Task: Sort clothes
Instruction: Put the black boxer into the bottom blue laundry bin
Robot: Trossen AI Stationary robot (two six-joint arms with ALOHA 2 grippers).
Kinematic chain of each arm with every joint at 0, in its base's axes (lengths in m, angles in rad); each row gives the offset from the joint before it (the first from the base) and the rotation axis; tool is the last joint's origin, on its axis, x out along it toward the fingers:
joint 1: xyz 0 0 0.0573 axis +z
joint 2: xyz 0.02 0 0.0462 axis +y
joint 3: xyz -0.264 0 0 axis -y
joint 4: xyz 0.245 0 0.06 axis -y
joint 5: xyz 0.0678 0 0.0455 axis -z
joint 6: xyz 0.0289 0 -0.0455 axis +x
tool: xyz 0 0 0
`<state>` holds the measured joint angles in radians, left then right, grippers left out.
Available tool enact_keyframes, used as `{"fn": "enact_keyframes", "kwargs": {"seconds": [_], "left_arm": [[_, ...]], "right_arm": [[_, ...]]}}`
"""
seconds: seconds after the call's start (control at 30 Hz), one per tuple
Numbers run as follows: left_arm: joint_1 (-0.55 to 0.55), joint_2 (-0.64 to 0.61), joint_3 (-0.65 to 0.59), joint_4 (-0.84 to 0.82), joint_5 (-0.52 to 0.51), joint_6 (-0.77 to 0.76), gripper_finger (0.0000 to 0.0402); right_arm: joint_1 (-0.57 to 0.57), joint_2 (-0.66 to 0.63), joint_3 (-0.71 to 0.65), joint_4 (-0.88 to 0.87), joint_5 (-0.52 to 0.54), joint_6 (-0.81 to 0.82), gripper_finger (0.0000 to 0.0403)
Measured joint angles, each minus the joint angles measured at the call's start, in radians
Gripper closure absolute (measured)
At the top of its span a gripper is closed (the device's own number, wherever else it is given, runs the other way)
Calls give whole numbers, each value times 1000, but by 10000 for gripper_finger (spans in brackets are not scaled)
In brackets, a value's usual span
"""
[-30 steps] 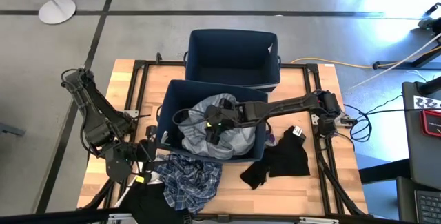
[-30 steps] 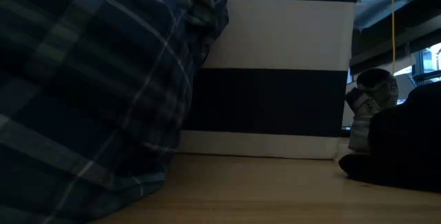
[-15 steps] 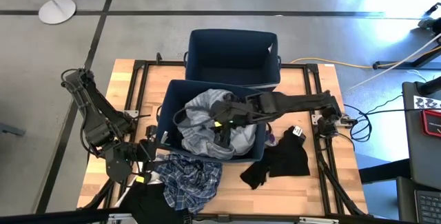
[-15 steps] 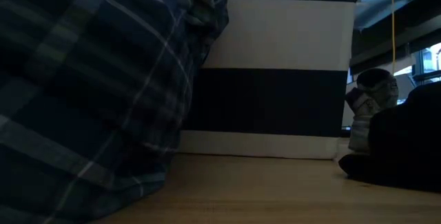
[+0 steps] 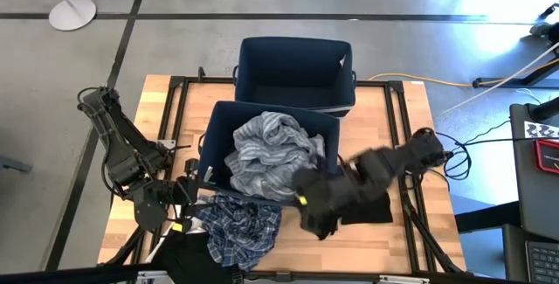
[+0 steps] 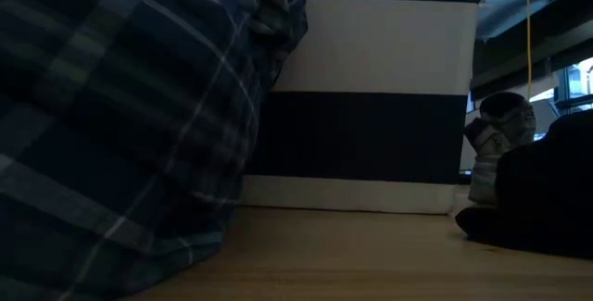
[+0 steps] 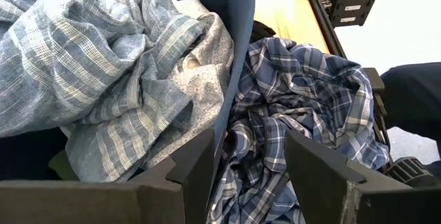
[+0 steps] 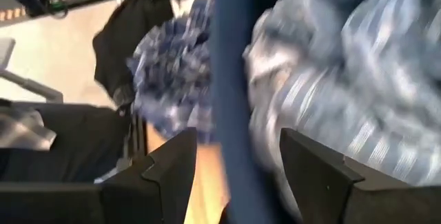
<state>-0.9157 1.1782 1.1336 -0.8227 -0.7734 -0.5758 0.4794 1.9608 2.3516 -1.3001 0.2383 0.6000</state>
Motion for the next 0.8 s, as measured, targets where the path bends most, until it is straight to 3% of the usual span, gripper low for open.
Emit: {"fn": "enact_keyframes", "kwargs": {"seconds": [0.37, 0.6, 0.8], "left_arm": [[0, 0, 0, 0, 0, -2, 236], [0, 0, 0, 0, 0, -3, 236], [0, 0, 0, 0, 0, -3, 236]], "right_arm": [[314, 0, -31, -144, 296, 343, 194], [425, 1, -131, -205, 361, 586, 194], [447, 1, -310, -226, 351, 753, 194]]}}
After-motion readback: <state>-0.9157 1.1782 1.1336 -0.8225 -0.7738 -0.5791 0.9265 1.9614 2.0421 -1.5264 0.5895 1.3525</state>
